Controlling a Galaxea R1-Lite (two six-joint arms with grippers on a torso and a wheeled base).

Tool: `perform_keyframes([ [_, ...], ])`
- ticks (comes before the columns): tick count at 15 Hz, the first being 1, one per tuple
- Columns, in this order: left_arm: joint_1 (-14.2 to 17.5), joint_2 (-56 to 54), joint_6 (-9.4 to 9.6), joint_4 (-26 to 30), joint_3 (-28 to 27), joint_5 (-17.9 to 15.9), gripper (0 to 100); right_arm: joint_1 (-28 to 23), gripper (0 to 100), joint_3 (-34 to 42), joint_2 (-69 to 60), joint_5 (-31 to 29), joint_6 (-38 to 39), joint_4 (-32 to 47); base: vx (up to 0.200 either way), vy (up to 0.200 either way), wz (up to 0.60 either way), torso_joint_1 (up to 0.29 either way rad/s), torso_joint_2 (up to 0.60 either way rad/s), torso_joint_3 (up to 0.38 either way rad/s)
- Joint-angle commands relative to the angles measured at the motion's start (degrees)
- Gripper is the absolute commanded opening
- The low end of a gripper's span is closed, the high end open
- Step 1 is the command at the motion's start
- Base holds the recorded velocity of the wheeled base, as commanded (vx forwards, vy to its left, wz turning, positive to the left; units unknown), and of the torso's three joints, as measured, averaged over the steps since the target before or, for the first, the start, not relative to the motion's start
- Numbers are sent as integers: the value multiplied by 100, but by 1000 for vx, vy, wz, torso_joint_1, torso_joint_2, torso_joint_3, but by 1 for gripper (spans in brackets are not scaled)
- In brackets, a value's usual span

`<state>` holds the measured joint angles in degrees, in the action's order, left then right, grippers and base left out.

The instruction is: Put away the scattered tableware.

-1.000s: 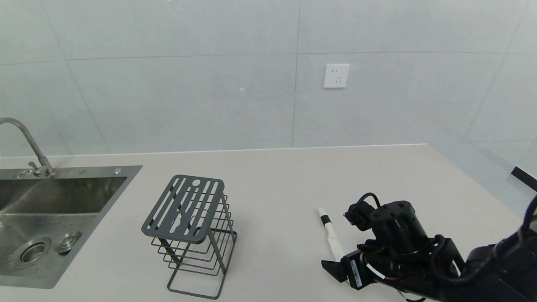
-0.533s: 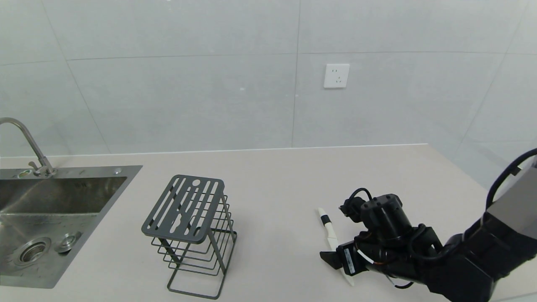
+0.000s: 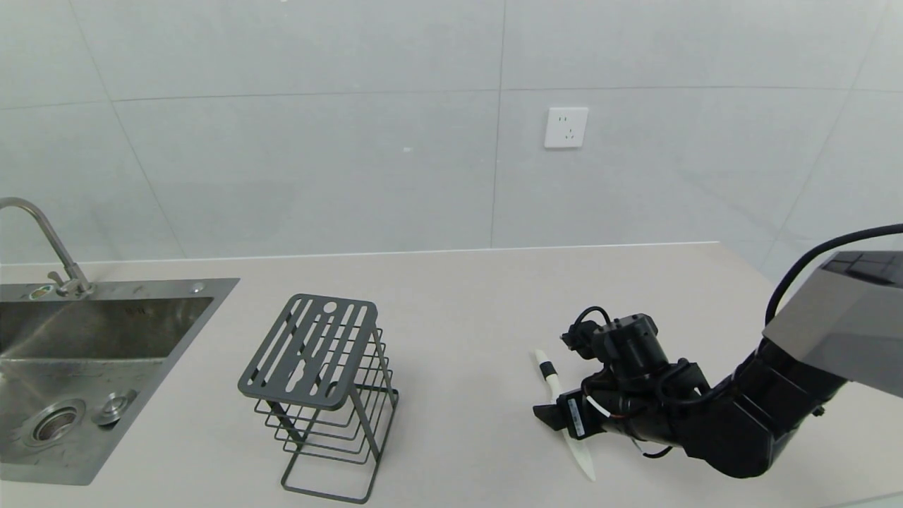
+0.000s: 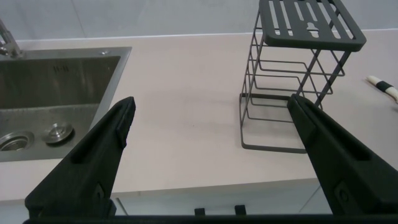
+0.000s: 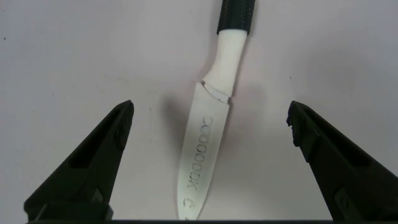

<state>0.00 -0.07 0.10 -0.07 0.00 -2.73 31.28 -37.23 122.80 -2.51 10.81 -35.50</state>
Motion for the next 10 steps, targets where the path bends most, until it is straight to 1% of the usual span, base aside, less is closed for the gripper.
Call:
perform_keyframes([
  [1, 0, 7, -1, -1, 0, 1, 100, 62, 100, -21, 122, -13, 0, -10, 0, 0, 0, 0, 0, 0],
  [6, 0, 7, -1, -1, 0, 1, 100, 62, 100, -83, 271, -56, -9, -45, 0, 0, 0, 0, 0, 0],
  [8, 0, 7, -1, -1, 0, 1, 100, 54, 100, -171, 350, -303, -18, -45, 0, 0, 0, 0, 0, 0],
  [10, 0, 7, -1, -1, 0, 1, 100, 62, 100, -153, 359, -347, -18, -45, 0, 0, 0, 0, 0, 0],
])
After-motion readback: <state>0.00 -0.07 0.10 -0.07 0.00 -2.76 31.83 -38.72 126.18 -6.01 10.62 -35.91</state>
